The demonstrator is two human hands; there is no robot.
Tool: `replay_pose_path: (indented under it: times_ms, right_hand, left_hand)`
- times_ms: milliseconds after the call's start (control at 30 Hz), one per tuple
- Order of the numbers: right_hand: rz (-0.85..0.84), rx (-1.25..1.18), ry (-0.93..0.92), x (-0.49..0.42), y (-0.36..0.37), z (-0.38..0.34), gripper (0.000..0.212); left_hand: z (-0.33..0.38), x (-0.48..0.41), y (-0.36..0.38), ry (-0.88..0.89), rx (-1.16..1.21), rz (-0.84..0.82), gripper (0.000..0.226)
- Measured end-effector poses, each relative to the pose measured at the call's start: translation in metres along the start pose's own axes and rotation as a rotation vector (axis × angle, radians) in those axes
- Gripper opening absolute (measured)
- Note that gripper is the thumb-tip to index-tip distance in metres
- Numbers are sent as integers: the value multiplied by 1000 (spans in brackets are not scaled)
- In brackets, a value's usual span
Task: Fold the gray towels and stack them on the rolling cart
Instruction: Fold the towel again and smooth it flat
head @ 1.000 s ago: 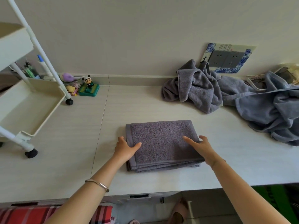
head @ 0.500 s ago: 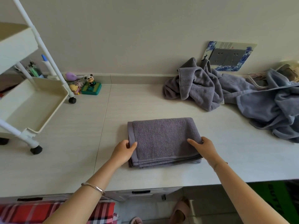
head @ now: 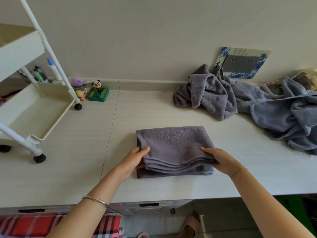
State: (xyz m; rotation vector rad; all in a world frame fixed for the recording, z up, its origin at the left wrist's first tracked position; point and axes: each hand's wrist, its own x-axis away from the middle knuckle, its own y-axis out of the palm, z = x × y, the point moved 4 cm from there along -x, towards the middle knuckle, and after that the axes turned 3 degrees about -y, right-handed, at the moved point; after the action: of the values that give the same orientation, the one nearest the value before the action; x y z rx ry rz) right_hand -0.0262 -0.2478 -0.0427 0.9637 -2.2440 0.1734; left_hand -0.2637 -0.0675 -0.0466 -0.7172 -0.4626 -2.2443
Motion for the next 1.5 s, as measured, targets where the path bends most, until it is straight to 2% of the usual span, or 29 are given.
replay_pose_path:
  times_ms: [100, 200, 300, 467, 600, 667, 733, 767, 800, 867, 967, 1033, 1100, 1200, 1267, 1333, 1400, 1500]
  right_hand:
    - [-41, 41, -19, 2, -4, 0, 30]
    - [48, 383, -97, 1, -3, 14, 33]
    - [173, 499, -201, -4, -3, 19, 27]
    - [193, 493, -232, -4, -6, 14, 28]
    - [290, 648, -274, 1, -6, 19, 47]
    - [426, 784, -414, 5, -3, 15, 63]
    - [576, 891, -675, 12, 12, 5, 69]
    - [595, 934, -772, 14, 24, 1, 67]
    - [567, 986, -830, 13, 39, -2, 65]
    - [459, 1152, -874, 1, 70, -3, 62]
    - [314, 1377, -830, -23, 90, 7, 67]
    - [291, 1431, -775, -33, 79, 17, 70]
    - [334, 1450, -762, -36, 60, 23, 71]
    - [408, 1435, -712, -35, 38, 26, 73]
    - [441, 1336, -631, -34, 26, 23, 68]
    - [446, 1126, -585, -28, 17, 16, 69]
    - [460, 918, -490, -22, 7, 8, 74]
    - [444, 632, -248, -23, -6, 5, 83]
  left_hand:
    - [16, 0, -11, 95, 14, 82, 22]
    - [-6, -7, -22, -32, -276, 171, 26]
    - [-26, -9, -27, -64, -469, 225, 24]
    - [-15, -4, -28, 84, -448, 187, 13]
    - [-21, -5, -30, 32, -529, 185, 23]
    - [-13, -3, -30, 62, -611, 273, 42]
    - [5, 2, -21, 234, -842, 433, 63]
    - [16, 5, -9, 369, -951, 491, 66]
    - [23, 3, 4, 484, -1049, 498, 66]
    - [30, -6, 36, 567, -1239, 417, 62]
    - [20, -30, 61, 514, -1450, 312, 58]
    - [7, -44, 56, 423, -1479, 315, 59]
    - [-4, -51, 45, 364, -1470, 350, 67]
    - [-7, -52, 35, 380, -1425, 387, 105]
    - [-5, -50, 29, 358, -1402, 393, 117]
    - [-1, -43, 22, 340, -1320, 385, 109]
    - [5, -32, 14, 341, -1145, 429, 90]
    - [9, -27, -6, 151, -828, 509, 87]
